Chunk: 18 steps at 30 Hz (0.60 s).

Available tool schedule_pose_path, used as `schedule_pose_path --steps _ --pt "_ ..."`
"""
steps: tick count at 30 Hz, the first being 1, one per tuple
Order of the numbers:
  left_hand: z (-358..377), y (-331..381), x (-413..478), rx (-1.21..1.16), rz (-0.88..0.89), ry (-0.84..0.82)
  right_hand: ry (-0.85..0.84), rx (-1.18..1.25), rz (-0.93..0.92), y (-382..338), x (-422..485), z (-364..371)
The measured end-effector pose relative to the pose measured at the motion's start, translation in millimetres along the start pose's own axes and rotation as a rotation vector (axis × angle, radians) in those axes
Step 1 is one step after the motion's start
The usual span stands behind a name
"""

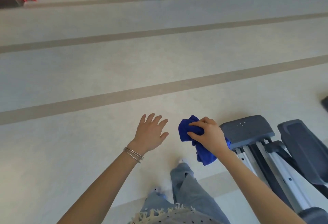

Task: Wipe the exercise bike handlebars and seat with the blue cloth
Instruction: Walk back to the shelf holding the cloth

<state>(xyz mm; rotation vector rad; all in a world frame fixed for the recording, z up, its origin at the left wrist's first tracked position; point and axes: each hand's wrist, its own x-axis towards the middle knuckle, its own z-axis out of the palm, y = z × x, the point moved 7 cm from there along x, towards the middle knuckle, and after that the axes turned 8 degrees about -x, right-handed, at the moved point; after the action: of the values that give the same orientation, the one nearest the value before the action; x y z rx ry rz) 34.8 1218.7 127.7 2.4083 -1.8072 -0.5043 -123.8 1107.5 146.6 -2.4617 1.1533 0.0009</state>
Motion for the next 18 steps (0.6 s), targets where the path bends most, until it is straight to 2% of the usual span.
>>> schedule_pose_path --steps 7,18 --pt "-5.6 -5.2 70.0 0.007 0.002 -0.05 -0.001 0.019 0.025 25.1 63.8 -8.1" --pt "-42.1 2.5 217.9 0.028 -0.021 -0.055 0.004 0.042 0.033 87.3 211.6 -63.1"
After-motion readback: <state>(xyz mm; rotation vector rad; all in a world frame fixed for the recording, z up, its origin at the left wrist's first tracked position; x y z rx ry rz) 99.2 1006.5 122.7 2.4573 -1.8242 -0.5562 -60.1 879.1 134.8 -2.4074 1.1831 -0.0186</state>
